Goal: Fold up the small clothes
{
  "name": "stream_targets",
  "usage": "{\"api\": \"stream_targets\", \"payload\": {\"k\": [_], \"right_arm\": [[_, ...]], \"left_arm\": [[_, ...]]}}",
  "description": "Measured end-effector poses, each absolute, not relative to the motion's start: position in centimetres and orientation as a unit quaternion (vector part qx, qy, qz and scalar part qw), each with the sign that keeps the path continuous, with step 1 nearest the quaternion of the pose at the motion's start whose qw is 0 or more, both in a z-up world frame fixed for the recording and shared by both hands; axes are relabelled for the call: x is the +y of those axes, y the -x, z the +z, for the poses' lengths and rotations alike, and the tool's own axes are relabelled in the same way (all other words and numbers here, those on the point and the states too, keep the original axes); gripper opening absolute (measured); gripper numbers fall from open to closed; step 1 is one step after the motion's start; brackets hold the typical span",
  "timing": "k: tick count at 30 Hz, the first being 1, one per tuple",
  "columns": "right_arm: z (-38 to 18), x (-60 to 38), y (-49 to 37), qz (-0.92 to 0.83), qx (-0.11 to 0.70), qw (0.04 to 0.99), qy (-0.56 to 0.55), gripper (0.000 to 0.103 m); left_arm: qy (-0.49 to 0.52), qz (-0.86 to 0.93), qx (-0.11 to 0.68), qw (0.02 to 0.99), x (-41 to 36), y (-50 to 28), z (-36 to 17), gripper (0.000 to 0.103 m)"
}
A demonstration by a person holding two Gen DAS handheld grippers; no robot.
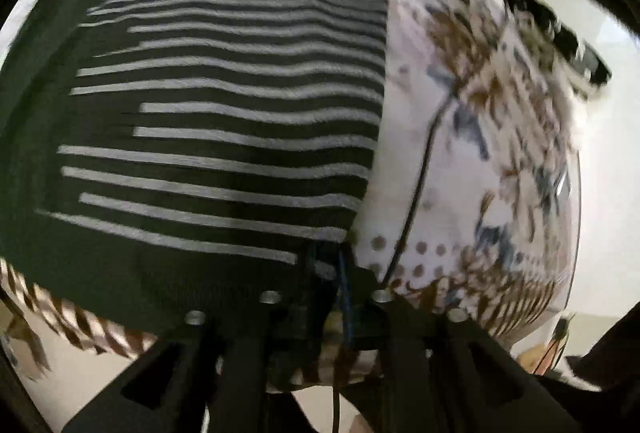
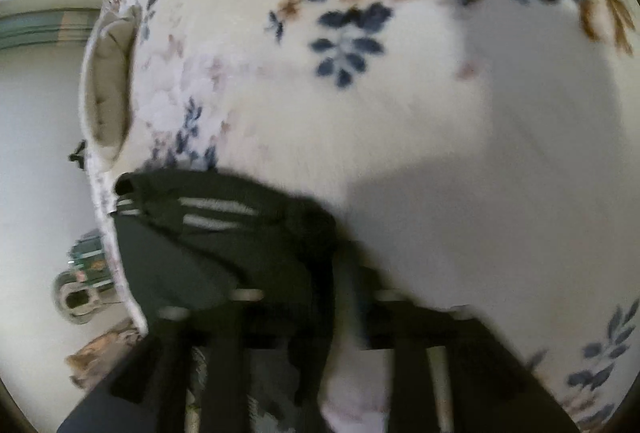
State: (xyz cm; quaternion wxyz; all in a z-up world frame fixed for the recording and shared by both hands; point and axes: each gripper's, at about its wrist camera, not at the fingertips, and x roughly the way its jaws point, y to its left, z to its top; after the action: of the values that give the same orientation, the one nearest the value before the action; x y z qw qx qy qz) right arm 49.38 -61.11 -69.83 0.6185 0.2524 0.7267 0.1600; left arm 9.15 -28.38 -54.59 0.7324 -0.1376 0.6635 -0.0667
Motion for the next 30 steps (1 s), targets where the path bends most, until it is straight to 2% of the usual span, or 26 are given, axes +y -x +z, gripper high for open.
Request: {"api": "stream_targets", "payload": {"k": [2, 4, 11, 12, 13, 15, 18, 24, 25, 27, 28, 30], "right_arm": [[-69.5, -61.7, -48.7, 0.169, 0.726, 0.612, -0.264, 0.065], [-69.5, -62.1, -48.3, 0.176, 0.726, 0.608, -0.268, 0.065], [-71.9, -57.9, -48.5, 0.170, 0.724, 0.603, -0.290, 0.064], [-71.9, -56.9, -48.4, 0.168, 0.723, 0.614, -0.268, 0.034], [-71.9, -56.1, -48.3, 0.162, 0.724, 0.624, -0.244, 0.010], [-71.3, -54.4, -48.0, 0.146, 0.725, 0.647, -0.185, 0.009], [-70.1, -55.2, -48.1, 0.133, 0.712, 0.669, -0.167, 0.007], [-71.7, -56.2, -48.6, 0.120, 0.736, 0.630, -0.217, 0.010], [-71.4, -56.2, -48.8, 0.124, 0.741, 0.622, -0.221, 0.016], [-70.7, -56.4, -48.6, 0.134, 0.756, 0.601, -0.221, 0.021], [-70.0, -56.8, -48.1, 0.140, 0.761, 0.595, -0.218, 0.032], [-69.1, -58.0, -47.3, 0.152, 0.763, 0.590, -0.214, 0.045]], "left_arm": [[0.154, -0.059, 0.658, 0.735, -27.6, -8.9, -53.9, 0.042], [0.175, -0.052, 0.651, 0.737, -27.0, -8.5, -53.4, 0.056], [0.164, -0.031, 0.656, 0.736, -26.8, -8.7, -53.7, 0.058], [0.163, -0.029, 0.658, 0.734, -26.7, -8.7, -53.9, 0.058], [0.164, -0.029, 0.660, 0.732, -26.7, -8.7, -54.1, 0.058], [0.163, -0.028, 0.662, 0.731, -26.6, -8.6, -54.2, 0.058], [0.161, -0.028, 0.659, 0.734, -26.3, -8.4, -53.8, 0.058], [0.164, -0.041, 0.663, 0.730, -26.4, -7.6, -54.0, 0.058], [0.162, -0.044, 0.663, 0.729, -26.5, -7.4, -54.1, 0.058], [0.163, -0.053, 0.664, 0.728, -26.8, -7.1, -54.3, 0.058], [0.164, -0.058, 0.667, 0.724, -27.0, -6.9, -54.6, 0.059], [0.164, -0.068, 0.675, 0.716, -27.7, -6.8, -55.6, 0.059]]}}
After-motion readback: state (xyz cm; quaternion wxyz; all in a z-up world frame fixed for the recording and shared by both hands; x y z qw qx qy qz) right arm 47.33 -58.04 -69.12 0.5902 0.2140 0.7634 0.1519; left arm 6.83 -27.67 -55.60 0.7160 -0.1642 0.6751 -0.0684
